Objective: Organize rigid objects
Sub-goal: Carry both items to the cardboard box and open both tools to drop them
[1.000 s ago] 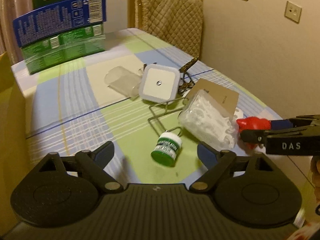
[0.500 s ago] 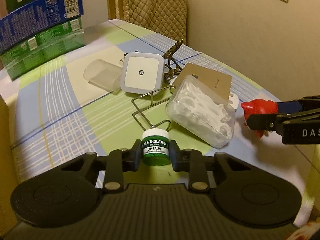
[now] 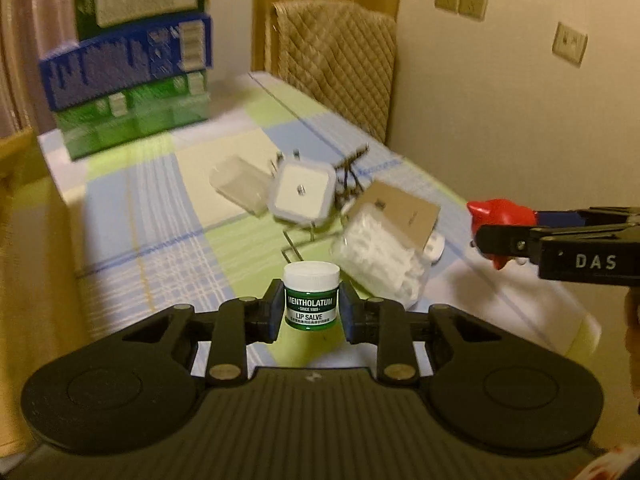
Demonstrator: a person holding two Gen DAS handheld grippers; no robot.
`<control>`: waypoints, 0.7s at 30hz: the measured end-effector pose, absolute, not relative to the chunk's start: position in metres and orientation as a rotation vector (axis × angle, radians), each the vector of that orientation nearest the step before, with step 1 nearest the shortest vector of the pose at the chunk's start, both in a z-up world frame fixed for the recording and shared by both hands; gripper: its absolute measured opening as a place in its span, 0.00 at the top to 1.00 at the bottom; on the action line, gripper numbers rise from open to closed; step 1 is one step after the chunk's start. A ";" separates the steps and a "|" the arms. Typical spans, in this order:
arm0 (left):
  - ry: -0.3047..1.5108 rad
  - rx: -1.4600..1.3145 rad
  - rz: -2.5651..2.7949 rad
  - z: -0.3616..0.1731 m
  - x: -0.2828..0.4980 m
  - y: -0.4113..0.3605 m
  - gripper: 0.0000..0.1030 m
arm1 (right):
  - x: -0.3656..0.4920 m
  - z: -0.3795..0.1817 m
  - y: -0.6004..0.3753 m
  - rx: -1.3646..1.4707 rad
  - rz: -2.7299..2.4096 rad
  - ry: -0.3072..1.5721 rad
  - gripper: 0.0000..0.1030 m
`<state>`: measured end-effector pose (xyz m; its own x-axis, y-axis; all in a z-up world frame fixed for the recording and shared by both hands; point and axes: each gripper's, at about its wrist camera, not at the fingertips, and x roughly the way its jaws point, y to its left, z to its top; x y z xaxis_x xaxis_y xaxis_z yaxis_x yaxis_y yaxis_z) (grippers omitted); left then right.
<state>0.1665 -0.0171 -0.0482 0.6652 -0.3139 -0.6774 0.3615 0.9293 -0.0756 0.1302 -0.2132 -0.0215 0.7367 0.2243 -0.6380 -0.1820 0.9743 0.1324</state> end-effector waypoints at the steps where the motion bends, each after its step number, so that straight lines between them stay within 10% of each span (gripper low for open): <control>1: 0.736 0.059 -0.370 -0.038 0.162 -0.012 0.77 | 0.128 -0.013 -0.209 0.061 0.239 0.695 0.39; 21: 0.676 0.052 0.047 0.049 0.091 0.189 0.77 | 0.097 0.064 0.016 -0.052 0.842 0.598 0.39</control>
<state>0.0908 0.1892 0.0490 0.7790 0.0604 -0.6241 -0.0268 0.9976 0.0631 0.0971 0.0160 0.0642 0.5125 0.6857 -0.5168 -0.7143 0.6745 0.1866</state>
